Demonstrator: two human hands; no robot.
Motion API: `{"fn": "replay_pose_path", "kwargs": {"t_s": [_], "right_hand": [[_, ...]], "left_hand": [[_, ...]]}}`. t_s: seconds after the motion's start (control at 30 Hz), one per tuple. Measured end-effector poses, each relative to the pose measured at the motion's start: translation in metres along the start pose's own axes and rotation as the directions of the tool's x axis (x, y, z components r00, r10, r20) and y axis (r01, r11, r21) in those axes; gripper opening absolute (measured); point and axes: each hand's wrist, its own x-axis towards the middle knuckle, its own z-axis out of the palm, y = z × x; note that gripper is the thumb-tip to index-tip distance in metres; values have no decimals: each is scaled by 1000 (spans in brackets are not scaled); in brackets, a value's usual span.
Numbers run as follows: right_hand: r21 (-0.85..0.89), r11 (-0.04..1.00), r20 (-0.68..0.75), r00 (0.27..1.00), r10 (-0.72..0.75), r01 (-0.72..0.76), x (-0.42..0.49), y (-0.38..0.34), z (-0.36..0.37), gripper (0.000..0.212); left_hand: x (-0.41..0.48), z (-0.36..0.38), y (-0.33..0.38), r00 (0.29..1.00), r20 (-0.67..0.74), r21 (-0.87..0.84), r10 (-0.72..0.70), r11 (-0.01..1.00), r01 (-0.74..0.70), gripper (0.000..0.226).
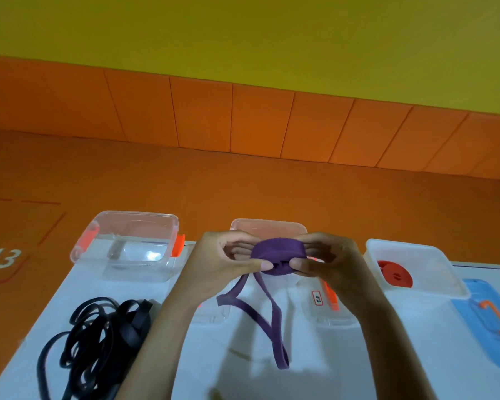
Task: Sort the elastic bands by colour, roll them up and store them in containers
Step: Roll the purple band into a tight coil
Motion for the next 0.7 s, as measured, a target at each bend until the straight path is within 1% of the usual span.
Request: {"fn": "replay_pose_path", "kwargs": {"t_s": [0.1,0.13,0.2,0.27,0.3,0.4,0.43,0.47,0.53,0.6,0.63,0.7], "right_hand": [[-198,978,148,985,90,-60,1,2,0,39],[-227,972,161,981,104,-66,2,2,1,38],[-185,980,115,989,98,-76,4,1,0,30],[-65,993,66,993,102,-98,3,1,0,28],[-5,994,47,993,106,-106,1,2,1,28],[162,978,34,991,126,-130,-1,9,7,24],[170,976,44,990,131,-137,-2,14,8,24],[138,981,55,990,132,-138,-3,17,10,25],[-5,993,78,990,119,-119,-3,19,12,32],[-134,987,74,992,99,-89,0,16,13,33],[-130,987,58,993,101,-93,1,14,13,29],[-23,992,28,992,124,-124,3,13,13,25]], "left_hand": [[0,2,-1,999,28,151,23,988,-27,29],[-1,4,-2,999,36,171,32,985,-38,28],[-1,10,-5,999,10,133,52,990,-53,28],[0,14,-7,999,-21,37,48,998,-47,31],[1,15,-7,999,-24,24,47,999,-46,33],[4,7,-10,998,-7,137,67,988,-66,32],[6,4,-11,997,7,187,76,979,-76,32],[7,3,-11,996,26,235,81,968,-85,32],[7,5,-14,994,61,297,91,949,-105,31],[4,11,-18,991,56,291,124,947,-135,33],[4,12,-20,989,46,266,139,953,-146,34],[1,10,-23,986,26,230,166,959,-167,36]]}}
